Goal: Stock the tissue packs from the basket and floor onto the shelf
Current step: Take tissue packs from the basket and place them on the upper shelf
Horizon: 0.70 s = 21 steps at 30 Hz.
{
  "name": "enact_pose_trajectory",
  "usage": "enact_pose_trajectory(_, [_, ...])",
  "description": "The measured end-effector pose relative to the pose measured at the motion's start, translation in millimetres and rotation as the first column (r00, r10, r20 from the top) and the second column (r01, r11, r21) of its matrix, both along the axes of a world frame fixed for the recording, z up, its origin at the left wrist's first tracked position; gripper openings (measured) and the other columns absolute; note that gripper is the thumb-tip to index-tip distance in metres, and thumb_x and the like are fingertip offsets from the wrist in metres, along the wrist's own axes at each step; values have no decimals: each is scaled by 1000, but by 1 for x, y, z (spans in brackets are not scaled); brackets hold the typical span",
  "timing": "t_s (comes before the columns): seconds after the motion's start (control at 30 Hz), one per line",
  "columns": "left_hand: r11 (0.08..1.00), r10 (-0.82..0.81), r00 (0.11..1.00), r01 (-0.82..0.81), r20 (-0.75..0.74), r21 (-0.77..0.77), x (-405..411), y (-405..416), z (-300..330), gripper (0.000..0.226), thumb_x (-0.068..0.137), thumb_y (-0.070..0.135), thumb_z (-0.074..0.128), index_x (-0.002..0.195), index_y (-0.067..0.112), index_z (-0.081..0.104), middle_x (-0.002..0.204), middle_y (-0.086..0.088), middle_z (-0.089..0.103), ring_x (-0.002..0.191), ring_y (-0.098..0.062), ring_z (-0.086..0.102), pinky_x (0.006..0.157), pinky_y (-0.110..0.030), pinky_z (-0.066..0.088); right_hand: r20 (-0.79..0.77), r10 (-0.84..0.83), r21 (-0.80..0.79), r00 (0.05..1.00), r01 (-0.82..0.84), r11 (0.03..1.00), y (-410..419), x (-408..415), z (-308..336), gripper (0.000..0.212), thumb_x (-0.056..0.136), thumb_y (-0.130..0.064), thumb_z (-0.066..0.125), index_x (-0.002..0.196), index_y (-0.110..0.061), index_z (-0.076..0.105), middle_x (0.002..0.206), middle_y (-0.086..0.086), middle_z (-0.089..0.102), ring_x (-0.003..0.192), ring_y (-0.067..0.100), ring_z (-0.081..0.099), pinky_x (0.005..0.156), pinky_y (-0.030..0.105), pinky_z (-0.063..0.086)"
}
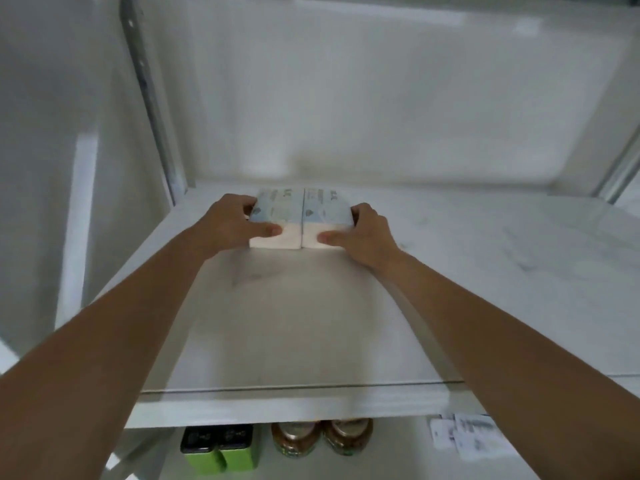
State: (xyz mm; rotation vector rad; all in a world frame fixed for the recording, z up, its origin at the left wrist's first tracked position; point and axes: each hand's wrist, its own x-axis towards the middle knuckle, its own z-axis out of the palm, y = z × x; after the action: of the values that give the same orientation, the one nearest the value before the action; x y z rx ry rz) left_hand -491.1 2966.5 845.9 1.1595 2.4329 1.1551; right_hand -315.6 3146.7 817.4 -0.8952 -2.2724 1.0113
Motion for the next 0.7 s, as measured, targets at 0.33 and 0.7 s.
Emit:
enact_pose_trajectory(0.33, [995, 45, 993, -55, -107, -89, -24, 38, -14, 63, 86, 43, 78, 135, 8, 59, 133, -13, 63, 119, -33, 60, 99, -42, 48, 29, -25, -61, 999, 27, 998, 18, -25, -3, 74, 77, -42, 87, 135, -15, 50, 131, 5, 59, 103, 18, 54, 65, 19, 40])
enact_pose_trajectory(0.7, [994, 98, 922, -105, -375, 2, 98, -52, 10, 78, 96, 41, 66, 159, 11, 32, 164, -10, 36, 149, -24, 36, 118, -26, 24, 181, 110, 174, 977, -141, 974, -51, 118, 11, 72, 95, -50, 66, 155, -17, 43, 155, 8, 50, 145, 24, 43, 106, 22, 31])
